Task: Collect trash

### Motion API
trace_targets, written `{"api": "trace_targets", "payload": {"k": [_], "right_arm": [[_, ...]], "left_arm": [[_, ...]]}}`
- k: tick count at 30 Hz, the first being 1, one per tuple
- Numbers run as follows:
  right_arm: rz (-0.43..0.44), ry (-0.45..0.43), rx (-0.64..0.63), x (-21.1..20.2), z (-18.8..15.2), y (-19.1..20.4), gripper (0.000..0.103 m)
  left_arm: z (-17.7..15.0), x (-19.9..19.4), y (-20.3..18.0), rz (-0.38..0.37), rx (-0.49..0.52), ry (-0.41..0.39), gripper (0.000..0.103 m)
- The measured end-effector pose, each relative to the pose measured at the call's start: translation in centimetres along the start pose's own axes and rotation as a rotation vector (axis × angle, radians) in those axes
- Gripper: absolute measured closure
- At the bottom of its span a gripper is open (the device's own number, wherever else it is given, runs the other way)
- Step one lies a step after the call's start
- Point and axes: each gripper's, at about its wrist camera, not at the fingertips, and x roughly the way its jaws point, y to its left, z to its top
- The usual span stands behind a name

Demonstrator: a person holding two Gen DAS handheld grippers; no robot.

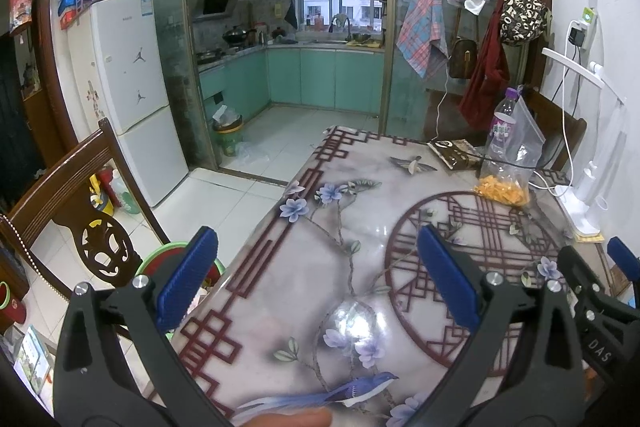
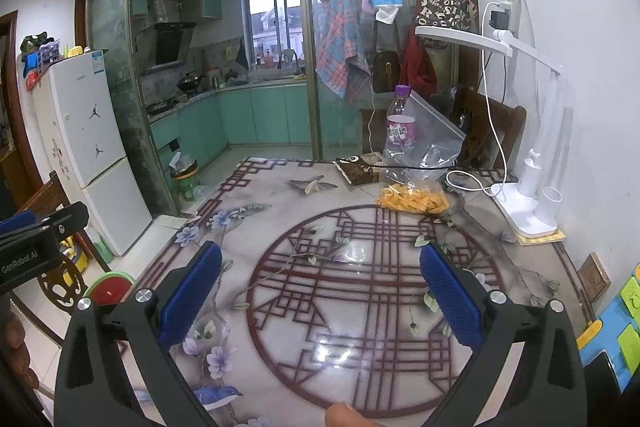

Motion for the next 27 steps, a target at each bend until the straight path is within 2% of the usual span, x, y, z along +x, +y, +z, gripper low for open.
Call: {"api": "trace_targets", "payload": {"k": [13,21,24,27], "right_arm": [[-0.002,0.011,0.002,0.2,-0.6,-0.2,0.007],[-0.005,0.021,0.001,0.4,-0.8,-0.4,0.007],[-0.008,0.05,-0.002,1.0,-1.4,-0.6,0.007],[-0.021,0.111,0.004,3.0,-2.7,-1.6,0.007]], "left_arm": [[-0.3,0.0,-0.2,0.006,0.007,0.002,0.005],[-0.8,0.6,-0.4,-0.018,0.016,0.03,0.005],[-1.2,1.5,-1.0,-0.029,0.031,0.049,0.005],[-2.4,3.7,-1.9,-0.065,0.052,0.105,0.005]]}}
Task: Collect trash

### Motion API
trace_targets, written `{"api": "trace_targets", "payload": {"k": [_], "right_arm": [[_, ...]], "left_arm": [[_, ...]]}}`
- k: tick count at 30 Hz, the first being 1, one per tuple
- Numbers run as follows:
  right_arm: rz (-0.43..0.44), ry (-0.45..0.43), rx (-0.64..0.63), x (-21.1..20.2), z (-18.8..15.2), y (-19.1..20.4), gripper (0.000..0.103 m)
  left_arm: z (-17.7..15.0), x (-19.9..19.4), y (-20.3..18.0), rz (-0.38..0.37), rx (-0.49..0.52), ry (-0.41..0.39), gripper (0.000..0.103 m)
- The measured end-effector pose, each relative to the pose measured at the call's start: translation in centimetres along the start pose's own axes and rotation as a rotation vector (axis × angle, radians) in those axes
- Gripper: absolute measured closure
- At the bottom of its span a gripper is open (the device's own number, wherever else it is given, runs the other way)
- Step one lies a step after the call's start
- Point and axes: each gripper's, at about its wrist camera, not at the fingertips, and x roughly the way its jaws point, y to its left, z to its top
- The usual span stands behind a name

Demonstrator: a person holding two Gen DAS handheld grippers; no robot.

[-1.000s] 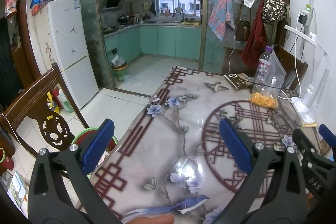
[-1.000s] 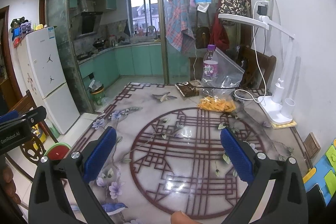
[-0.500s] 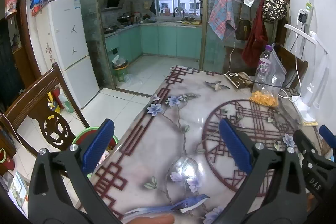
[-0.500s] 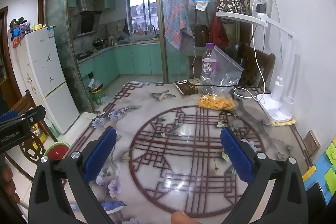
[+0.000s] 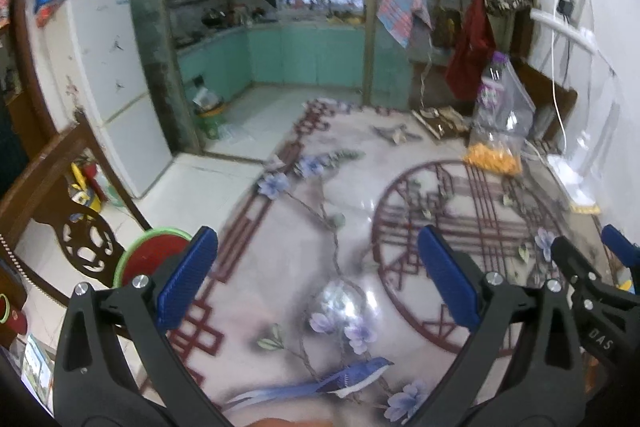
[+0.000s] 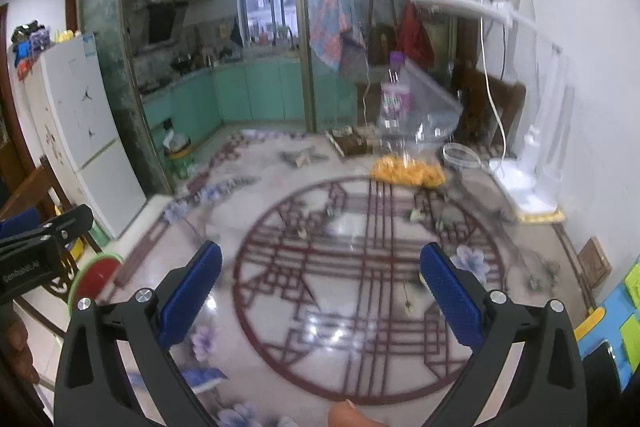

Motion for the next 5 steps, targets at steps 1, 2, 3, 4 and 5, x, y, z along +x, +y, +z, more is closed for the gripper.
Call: {"api": "trace_targets", "payload": {"k": [1,2,3,4,5], "right_arm": [[-0.026,0.024,0.006,1.2,-0.7,-0.7,0.007],[-0.058,0.05,0.006,2.5,-1.4,-1.5,0.007],[-0.086,0.071,0.002,3.7,-2.0,-2.4,0.007],[-0.116,0.095,-0.008,5.2,-2.8,-3.4,0.007],[-0.135,0.113,-0.014,6.4,-3.4,-4.4,0.007]], "left_arm": [[-0.3,0.8,-0.2,-0.006,0.001,0.014,0.005],[-0.8,1.9,-0.4,-0.011,0.006,0.032,0.005],[-1.2,2.8,-0.6,-0.011,0.011,0.044,0.005],[-1.9,4.2,-0.8,-0.009,0.021,0.061,0.005],[-2.3,5.3,-1.0,-0.005,0.029,0.077,0.005]]}}
